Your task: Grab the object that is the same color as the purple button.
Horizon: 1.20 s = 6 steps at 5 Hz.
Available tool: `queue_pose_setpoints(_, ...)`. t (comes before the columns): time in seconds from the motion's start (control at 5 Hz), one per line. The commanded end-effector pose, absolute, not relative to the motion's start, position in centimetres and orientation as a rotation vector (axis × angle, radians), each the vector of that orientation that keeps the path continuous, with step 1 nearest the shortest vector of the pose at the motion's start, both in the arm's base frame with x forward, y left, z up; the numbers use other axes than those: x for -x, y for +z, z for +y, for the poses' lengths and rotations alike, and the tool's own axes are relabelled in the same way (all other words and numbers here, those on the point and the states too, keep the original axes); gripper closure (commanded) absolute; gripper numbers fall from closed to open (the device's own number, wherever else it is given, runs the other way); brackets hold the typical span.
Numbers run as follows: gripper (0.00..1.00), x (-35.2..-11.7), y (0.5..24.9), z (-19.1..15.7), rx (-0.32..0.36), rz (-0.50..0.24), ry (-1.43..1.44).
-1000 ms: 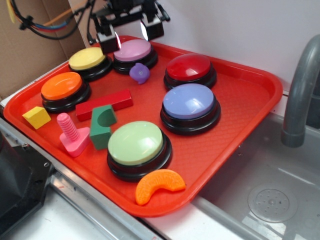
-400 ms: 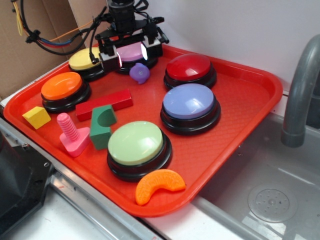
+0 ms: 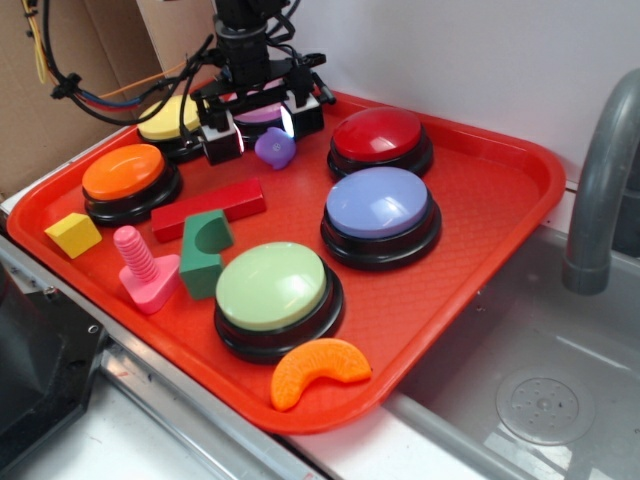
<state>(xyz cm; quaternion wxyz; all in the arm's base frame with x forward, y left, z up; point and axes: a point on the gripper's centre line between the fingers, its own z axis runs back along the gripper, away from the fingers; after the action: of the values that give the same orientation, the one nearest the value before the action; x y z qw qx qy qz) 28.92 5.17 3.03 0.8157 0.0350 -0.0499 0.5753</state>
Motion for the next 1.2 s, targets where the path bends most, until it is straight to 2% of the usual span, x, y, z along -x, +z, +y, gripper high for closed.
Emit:
queue_pose_setpoints(0.0,1.00,-28.0,2.8,6.1,-0.067,-0.116,1.226)
queue_pose_setpoints(0.2,1.00,-28.0,3.2,6.1,-0.046,-0.106,1.209)
queue_pose_setpoints(0.4,1.00,-28.1,4.5,6.2,-0.031,-0.129,1.160)
queue_pose_setpoints(0.8,1.00,-28.8,11.6,6.5,-0.014,-0.194,0.686)
queue_pose_setpoints(1.0,1.00,-27.6,14.2,6.5,0.007,-0.164,0.474)
